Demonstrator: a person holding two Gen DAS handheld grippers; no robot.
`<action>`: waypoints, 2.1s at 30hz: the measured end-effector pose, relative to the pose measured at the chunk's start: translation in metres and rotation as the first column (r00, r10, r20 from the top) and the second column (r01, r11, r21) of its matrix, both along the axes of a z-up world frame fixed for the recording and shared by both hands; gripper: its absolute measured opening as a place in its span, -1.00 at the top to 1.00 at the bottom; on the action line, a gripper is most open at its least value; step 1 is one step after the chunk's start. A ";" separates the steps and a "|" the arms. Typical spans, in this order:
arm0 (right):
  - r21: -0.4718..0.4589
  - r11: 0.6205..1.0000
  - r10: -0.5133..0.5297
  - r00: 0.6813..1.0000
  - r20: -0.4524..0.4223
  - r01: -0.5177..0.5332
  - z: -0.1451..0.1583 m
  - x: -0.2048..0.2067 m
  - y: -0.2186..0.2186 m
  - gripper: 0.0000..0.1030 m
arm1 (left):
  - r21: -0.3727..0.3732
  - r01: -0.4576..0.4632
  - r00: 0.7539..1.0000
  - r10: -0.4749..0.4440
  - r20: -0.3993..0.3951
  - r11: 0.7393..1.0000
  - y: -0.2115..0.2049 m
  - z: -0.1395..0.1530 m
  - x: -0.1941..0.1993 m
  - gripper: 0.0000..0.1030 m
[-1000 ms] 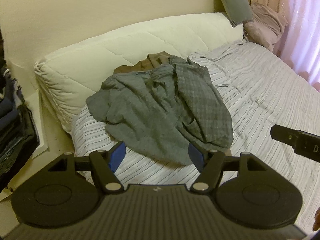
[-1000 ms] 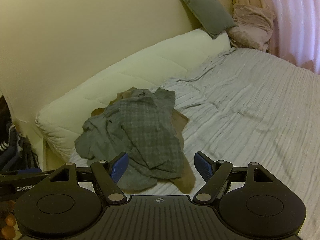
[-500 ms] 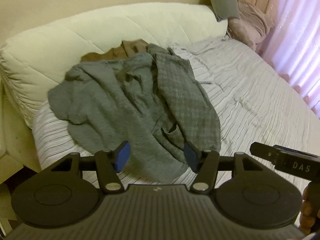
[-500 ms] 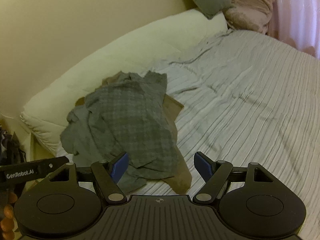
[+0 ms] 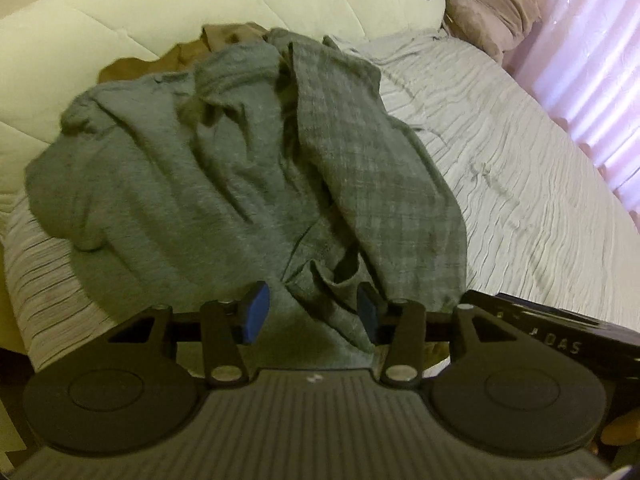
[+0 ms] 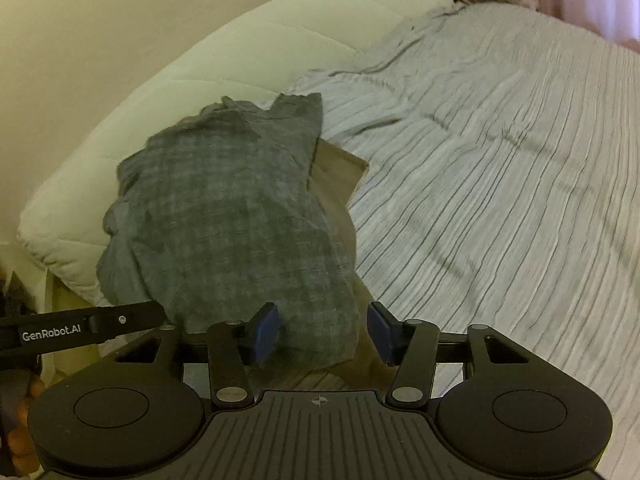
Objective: Fold clothes
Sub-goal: 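Close both grippers on the grey clothes pile, then lift and pull the pile apart, opening both grippers to drop grey shorts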
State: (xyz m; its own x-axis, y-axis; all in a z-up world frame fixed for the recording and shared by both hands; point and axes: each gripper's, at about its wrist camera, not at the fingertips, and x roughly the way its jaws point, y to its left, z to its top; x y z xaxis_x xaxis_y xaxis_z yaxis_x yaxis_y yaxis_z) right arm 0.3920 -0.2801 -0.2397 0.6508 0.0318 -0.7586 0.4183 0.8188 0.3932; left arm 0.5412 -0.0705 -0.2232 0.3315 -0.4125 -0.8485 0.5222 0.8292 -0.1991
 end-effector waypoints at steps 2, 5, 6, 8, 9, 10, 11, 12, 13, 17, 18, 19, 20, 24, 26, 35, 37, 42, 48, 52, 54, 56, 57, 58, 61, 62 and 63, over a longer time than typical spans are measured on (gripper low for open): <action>0.005 1.000 -0.001 1.000 -0.002 0.001 -0.009 0.005 -0.001 -0.04 | -0.006 0.012 1.000 -0.012 -0.013 1.000 -0.005 -0.006 0.004 0.13; 0.030 1.000 0.003 1.000 0.022 -0.003 -0.020 0.014 -0.001 -0.03 | -0.022 0.023 0.999 -0.024 -0.030 0.999 -0.009 -0.013 0.008 0.13; 0.048 0.999 0.009 0.999 0.035 -0.010 -0.023 0.015 -0.002 -0.03 | -0.029 0.026 0.999 -0.027 -0.035 0.999 -0.010 -0.016 0.010 0.13; 0.059 0.998 0.018 0.999 0.050 -0.021 -0.025 0.018 -0.001 0.23 | -0.036 0.030 0.999 -0.032 -0.034 0.999 -0.010 -0.017 0.011 0.23; 0.059 0.998 0.030 0.998 0.051 -0.033 -0.025 0.020 0.000 0.83 | -0.050 0.039 0.999 -0.040 -0.027 0.998 -0.009 -0.015 0.011 0.52; 0.059 0.998 0.030 0.998 0.053 -0.033 -0.024 0.019 0.000 0.83 | -0.064 0.047 0.999 -0.049 -0.019 0.997 -0.007 -0.013 0.011 0.95; 0.059 0.998 0.025 0.998 0.055 -0.029 -0.023 0.019 0.000 0.83 | -0.087 0.059 0.998 -0.061 -0.021 0.994 -0.004 -0.009 0.011 1.00; 0.058 0.998 0.023 0.998 0.064 -0.027 -0.019 0.016 0.000 0.84 | -0.100 0.068 0.998 -0.069 -0.007 0.993 -0.003 -0.004 0.009 1.00; 0.052 0.998 0.014 0.997 0.078 -0.018 -0.014 0.013 0.000 0.84 | -0.111 0.078 0.997 -0.077 0.008 0.991 -0.001 0.002 0.007 1.00; 0.026 0.999 -0.030 0.986 0.163 0.027 0.022 -0.006 0.004 0.87 | -0.164 0.124 0.991 -0.114 0.070 0.979 0.006 0.031 -0.005 1.00; 0.020 0.999 -0.042 0.979 0.198 0.039 0.033 -0.013 0.005 0.88 | -0.187 0.139 0.989 -0.126 0.079 0.973 0.008 0.040 -0.009 1.00; 0.012 0.999 -0.054 0.971 0.233 0.052 0.046 -0.020 0.006 0.88 | -0.212 0.149 0.986 -0.131 0.098 0.966 0.011 0.052 -0.014 1.00; 0.002 0.998 -0.064 0.961 0.269 0.066 0.060 -0.027 0.007 0.88 | -0.231 0.161 0.983 -0.136 0.121 0.960 0.013 0.063 -0.019 1.00; -0.041 0.988 -0.119 0.909 0.399 0.147 0.114 -0.058 0.007 0.89 | -0.324 0.239 0.957 -0.167 0.236 0.915 0.016 0.120 -0.049 1.00; -0.056 0.980 -0.145 0.876 0.459 0.191 0.140 -0.079 0.007 0.90 | -0.357 0.286 0.940 -0.187 0.286 0.889 0.012 0.147 -0.063 1.00; -0.142 0.867 -0.273 0.694 0.666 0.477 0.246 -0.239 0.020 0.98 | -0.489 0.534 0.838 -0.353 0.417 0.690 -0.029 0.237 -0.183 1.00; -0.157 0.823 -0.301 0.652 0.696 0.547 0.264 -0.282 0.030 1.00 | -0.509 0.580 0.812 -0.400 0.424 0.636 -0.038 0.248 -0.219 1.00; -0.249 0.704 -0.318 0.607 0.728 0.666 0.313 -0.393 0.059 1.00 | -0.533 0.674 0.735 -0.535 0.416 0.512 -0.063 0.255 -0.308 1.00; -0.210 0.685 -0.515 0.668 0.537 0.697 0.300 -0.490 0.073 0.48 | -0.415 0.664 0.744 -0.605 0.285 0.622 -0.069 0.223 -0.392 0.83; -0.204 0.706 -0.583 0.720 0.376 0.678 0.252 -0.545 0.099 -0.57 | -0.287 0.611 0.790 -0.594 0.153 0.738 -0.039 0.180 -0.429 0.70; -0.210 0.720 -0.620 0.749 0.234 0.662 0.224 -0.563 0.110 -0.57 | -0.230 0.575 0.815 -0.573 0.081 0.785 -0.024 0.152 -0.436 0.70; -0.197 0.750 -0.621 0.775 0.120 0.632 0.194 -0.578 0.120 -0.57 | -0.169 0.546 0.835 -0.550 0.023 0.821 -0.007 0.132 -0.446 0.70; -0.179 0.763 -0.619 0.782 0.078 0.622 0.181 -0.583 0.125 -0.57 | -0.131 0.540 0.839 -0.544 0.011 0.831 -0.004 0.125 -0.452 0.69; -0.154 0.779 -0.611 0.791 0.035 0.608 0.171 -0.587 0.129 -0.57 | -0.092 0.535 0.843 -0.537 -0.001 0.840 0.000 0.118 -0.457 0.68; -0.117 0.816 -0.576 0.813 -0.086 0.566 0.142 -0.589 0.131 -0.57 | 0.001 0.551 0.835 -0.551 -0.013 0.835 0.000 0.106 -0.467 0.57; -0.105 0.827 -0.562 0.818 -0.125 0.552 0.133 -0.590 0.132 -0.57 | 0.016 0.552 0.834 -0.552 -0.009 0.834 0.007 0.109 -0.469 0.56; -0.101 0.837 -0.547 0.824 -0.147 0.537 0.129 -0.589 0.133 -0.57 | 0.027 0.571 0.821 -0.571 -0.004 0.821 0.004 0.111 -0.468 0.51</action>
